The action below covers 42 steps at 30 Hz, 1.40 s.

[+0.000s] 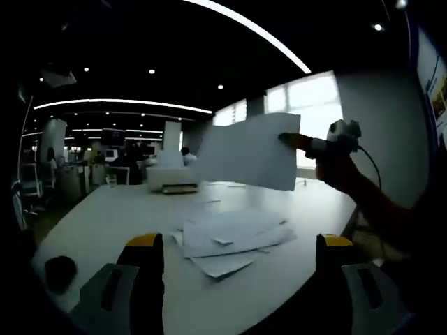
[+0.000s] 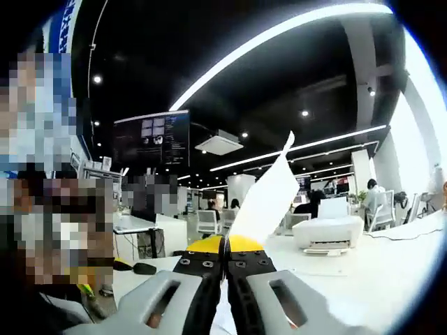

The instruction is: Organize the stack of printing papers by aligning and flattening the scattered papers on the table

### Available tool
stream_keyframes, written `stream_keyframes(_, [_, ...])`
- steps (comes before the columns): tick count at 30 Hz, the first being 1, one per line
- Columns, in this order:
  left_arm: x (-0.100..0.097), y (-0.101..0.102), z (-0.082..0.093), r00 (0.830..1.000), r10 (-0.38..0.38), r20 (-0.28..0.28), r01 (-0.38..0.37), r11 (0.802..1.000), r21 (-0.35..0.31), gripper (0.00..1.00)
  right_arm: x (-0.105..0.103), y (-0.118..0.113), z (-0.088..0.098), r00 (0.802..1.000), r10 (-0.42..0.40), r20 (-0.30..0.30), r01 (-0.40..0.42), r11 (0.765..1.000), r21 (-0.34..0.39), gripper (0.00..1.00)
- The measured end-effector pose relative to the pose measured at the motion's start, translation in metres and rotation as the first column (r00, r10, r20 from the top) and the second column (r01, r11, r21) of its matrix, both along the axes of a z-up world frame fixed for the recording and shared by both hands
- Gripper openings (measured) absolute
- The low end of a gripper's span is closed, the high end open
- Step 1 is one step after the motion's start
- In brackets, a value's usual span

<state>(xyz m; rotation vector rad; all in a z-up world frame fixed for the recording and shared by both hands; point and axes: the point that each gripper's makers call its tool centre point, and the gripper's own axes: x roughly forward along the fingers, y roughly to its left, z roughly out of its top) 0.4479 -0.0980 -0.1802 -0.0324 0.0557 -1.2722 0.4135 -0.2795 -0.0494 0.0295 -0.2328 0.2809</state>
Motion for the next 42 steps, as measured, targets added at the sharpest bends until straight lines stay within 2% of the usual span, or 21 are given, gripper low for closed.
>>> stream_keyframes(6, [0.007,0.001,-0.001,0.997,-0.01,-0.072,0.006,0.999,-0.052,0.92,-0.002,0.026,0.017,0.998,0.06,0.02,-0.06,0.998,-0.025,0.0])
stream_keyframes(10, [0.009,0.001,0.001,0.998,0.001,-0.067,-0.005,0.998,-0.058,0.92,-0.001,0.04,0.025,0.995,0.091,0.026,-0.09,0.994,-0.055,0.0])
stream_keyframes(18, [0.015,-0.004,0.001,0.999,0.04,-0.008,-0.04,0.999,-0.034,0.91,-0.011,0.06,0.049,0.987,0.147,0.068,-0.142,0.987,-0.072,0.0])
stream_keyframes(22, [0.02,-0.004,0.004,0.998,0.063,0.028,-0.062,0.997,-0.035,0.91,-0.011,0.071,0.062,0.981,0.179,0.08,-0.176,0.983,-0.051,0.0])
stream_keyframes(28, [0.03,-0.006,0.024,0.99,0.114,0.082,-0.108,0.991,-0.084,0.91,-0.012,0.088,0.077,0.972,0.217,0.095,-0.215,0.976,-0.03,0.0])
stream_keyframes(32, [0.04,-0.003,0.037,0.97,0.177,0.169,-0.166,0.983,-0.082,0.91,-0.014,0.103,0.083,0.966,0.241,0.097,-0.24,0.971,-0.021,0.0])
stream_keyframes(37, [0.045,0.003,0.054,0.946,0.23,0.228,-0.21,0.972,-0.108,0.91,-0.013,0.119,0.077,0.966,0.247,0.072,-0.244,0.968,-0.051,0.0])
stream_keyframes(42, [0.049,0.005,0.059,0.936,0.251,0.248,-0.227,0.966,-0.122,0.9,-0.012,0.13,0.064,0.964,0.265,0.028,-0.264,0.964,-0.04,0.0])
